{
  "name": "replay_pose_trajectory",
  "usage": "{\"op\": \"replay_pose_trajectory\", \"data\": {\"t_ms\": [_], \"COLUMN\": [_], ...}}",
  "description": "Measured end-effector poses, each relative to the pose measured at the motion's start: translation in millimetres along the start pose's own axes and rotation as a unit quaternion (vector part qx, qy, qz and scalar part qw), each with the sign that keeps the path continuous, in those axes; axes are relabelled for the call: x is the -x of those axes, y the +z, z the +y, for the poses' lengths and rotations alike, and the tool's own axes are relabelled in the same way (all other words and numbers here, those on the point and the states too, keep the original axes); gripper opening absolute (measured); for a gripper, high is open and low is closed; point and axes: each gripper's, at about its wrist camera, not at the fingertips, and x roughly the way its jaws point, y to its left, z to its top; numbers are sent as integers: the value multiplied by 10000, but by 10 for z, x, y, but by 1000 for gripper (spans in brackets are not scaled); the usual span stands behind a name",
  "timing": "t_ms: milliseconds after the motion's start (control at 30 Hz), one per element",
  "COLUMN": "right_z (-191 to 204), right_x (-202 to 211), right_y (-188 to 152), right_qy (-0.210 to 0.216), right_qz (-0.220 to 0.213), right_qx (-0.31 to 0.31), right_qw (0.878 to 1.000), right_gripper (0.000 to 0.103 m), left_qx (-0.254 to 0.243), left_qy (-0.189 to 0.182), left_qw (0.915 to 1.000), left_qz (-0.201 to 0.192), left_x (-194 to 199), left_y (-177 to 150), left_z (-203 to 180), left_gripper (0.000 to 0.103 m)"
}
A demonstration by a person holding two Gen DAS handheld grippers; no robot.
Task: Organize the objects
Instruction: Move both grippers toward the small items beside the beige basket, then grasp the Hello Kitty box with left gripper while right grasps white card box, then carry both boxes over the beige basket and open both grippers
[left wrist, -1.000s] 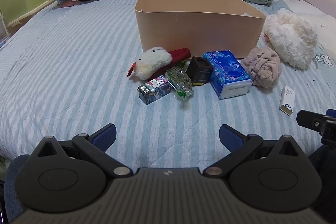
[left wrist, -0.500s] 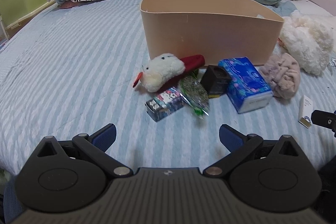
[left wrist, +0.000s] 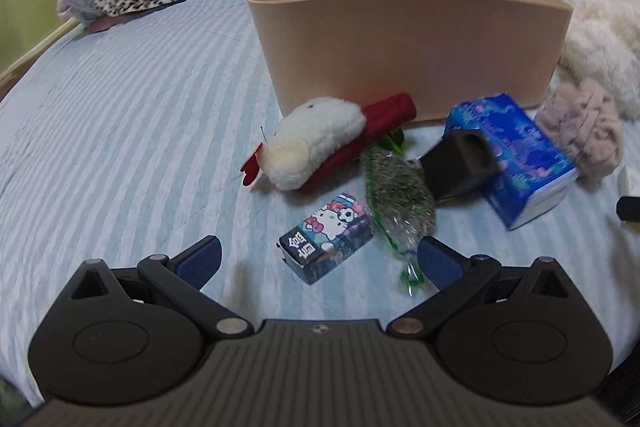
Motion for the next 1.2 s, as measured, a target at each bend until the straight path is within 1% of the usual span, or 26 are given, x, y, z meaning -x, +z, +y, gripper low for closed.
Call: {"op": "replay_pose_trajectory", "data": {"t_ms": [133, 233, 300, 433, 567, 600, 633, 700, 767, 800, 833, 867, 933, 967, 1067, 1200], "right_z": [-9, -13, -10, -5, 1, 4, 7, 17, 27, 29, 26, 21, 4, -2, 4, -17], "right_x": [-117, -140, -137, -138, -136, -136, -132, -134, -128, -125, -120, -112, -78, -52, 69, 298], "right_y": [-24, -28, -24, -19, -13, -11, -13, -14, -21, -24, -27, -31, -34, -28, 4, 91], "right_qy": [-25, -62, -70, -64, -18, -7, -1, 14, 41, 44, 51, 66, 120, 153, 188, 290], "right_qz": [133, 143, 128, 125, 124, 121, 114, 107, 98, 83, 73, 61, -2, -36, -199, -531], "right_qx": [-41, -50, -55, -56, -65, -64, -60, -41, -28, -22, -31, -45, -118, -148, -139, -157], "right_qw": [9999, 9999, 9999, 9999, 9999, 9999, 9999, 9999, 9999, 10000, 10000, 9999, 9999, 9998, 9995, 9980], "right_gripper": [61, 58, 55, 50, 40, 37, 37, 32, 30, 29, 29, 29, 29, 29, 29, 29], "left_qx": [-138, -36, 55, 104, 52, 15, -3, 42, 37, 3, -5, 21, 78, 92, 131, 264], "left_qy": [-279, -444, -433, -232, -176, -227, -338, -546, -568, -581, -660, -754, -819, -812, -783, -753], "left_qw": [9995, 9990, 9990, 9996, 9998, 9997, 9994, 9981, 9981, 9981, 9977, 9970, 9965, 9965, 9968, 9967], "left_qz": [10, 23, -8, -151, -23, 4, 51, 266, 247, 205, 169, 151, 156, 146, 121, -119], "left_x": [-82, -58, -9, 105, 16, -28, -73, -201, -261, -263, -256, -249, -235, -219, -128, 129], "left_y": [16, 24, 20, 54, 66, 64, 47, 43, 47, 55, 65, 79, 97, 100, 95, 139], "left_z": [87, 169, 221, 318, 361, 351, 352, 343, 316, 300, 292, 294, 294, 289, 297, 354], "left_gripper": [103, 103, 103, 103, 102, 94, 79, 74, 73, 67, 55, 50, 28, 25, 25, 25]}}
